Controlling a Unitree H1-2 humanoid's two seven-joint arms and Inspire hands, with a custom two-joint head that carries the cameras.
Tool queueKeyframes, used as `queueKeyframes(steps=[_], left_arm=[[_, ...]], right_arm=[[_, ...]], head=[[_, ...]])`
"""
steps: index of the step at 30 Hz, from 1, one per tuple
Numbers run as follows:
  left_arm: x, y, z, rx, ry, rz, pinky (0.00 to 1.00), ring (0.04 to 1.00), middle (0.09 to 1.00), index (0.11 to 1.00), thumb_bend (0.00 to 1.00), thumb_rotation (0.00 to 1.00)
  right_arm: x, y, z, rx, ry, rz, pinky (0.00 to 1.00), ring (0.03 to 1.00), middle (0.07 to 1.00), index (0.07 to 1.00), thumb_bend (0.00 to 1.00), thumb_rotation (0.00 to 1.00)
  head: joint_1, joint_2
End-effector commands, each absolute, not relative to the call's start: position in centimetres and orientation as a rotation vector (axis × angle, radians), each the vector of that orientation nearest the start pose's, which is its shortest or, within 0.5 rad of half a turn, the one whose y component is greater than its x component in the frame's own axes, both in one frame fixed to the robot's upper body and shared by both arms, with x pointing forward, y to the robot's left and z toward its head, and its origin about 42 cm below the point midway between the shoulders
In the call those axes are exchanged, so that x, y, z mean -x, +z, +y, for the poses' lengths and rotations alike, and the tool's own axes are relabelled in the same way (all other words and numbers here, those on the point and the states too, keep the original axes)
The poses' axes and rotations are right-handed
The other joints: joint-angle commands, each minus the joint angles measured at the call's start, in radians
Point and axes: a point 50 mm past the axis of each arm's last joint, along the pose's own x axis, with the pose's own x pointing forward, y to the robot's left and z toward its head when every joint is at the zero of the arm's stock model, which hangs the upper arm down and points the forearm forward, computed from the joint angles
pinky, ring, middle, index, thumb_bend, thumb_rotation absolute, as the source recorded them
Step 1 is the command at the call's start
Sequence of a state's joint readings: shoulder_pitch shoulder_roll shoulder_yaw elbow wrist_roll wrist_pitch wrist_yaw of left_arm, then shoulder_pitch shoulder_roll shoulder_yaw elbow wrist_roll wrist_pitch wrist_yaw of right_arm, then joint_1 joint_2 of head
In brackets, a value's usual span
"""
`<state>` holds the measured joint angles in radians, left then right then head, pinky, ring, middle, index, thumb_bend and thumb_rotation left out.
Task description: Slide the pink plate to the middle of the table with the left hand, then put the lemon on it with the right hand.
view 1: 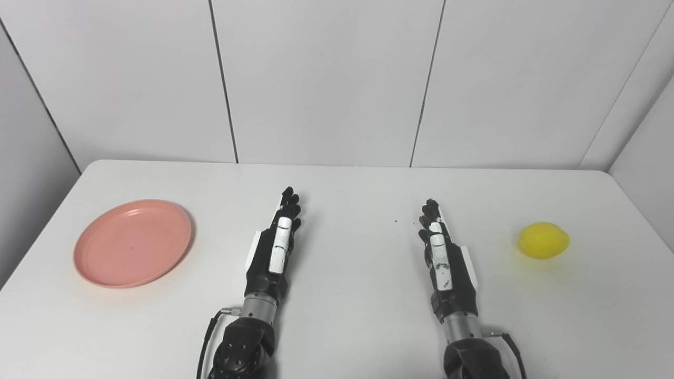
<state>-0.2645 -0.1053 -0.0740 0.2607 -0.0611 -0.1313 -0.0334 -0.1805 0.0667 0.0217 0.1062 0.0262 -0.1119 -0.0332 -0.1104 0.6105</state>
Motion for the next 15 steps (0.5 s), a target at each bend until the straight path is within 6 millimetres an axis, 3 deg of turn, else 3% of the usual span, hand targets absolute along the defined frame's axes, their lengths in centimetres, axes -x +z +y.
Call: queueKeyframes(steps=[1, 15], left_arm=[[-34.71, 8.94, 13.60, 0.118, -0.177, -0.058, 1.00, 1.000, 1.000, 1.000, 0.63, 1.00], [-34.65, 8.98, 13.58, 0.122, -0.174, -0.053, 1.00, 1.000, 1.000, 1.000, 0.64, 1.00]], right_arm=[[-34.37, 13.90, -16.19, -0.092, 0.055, -0.222, 1.00, 0.983, 0.978, 0.976, 0.79, 1.00], [-34.30, 13.64, -16.17, -0.088, 0.052, -0.220, 1.00, 0.981, 0.976, 0.972, 0.77, 1.00]], head=[[0.001, 0.002], [0.002, 0.001]])
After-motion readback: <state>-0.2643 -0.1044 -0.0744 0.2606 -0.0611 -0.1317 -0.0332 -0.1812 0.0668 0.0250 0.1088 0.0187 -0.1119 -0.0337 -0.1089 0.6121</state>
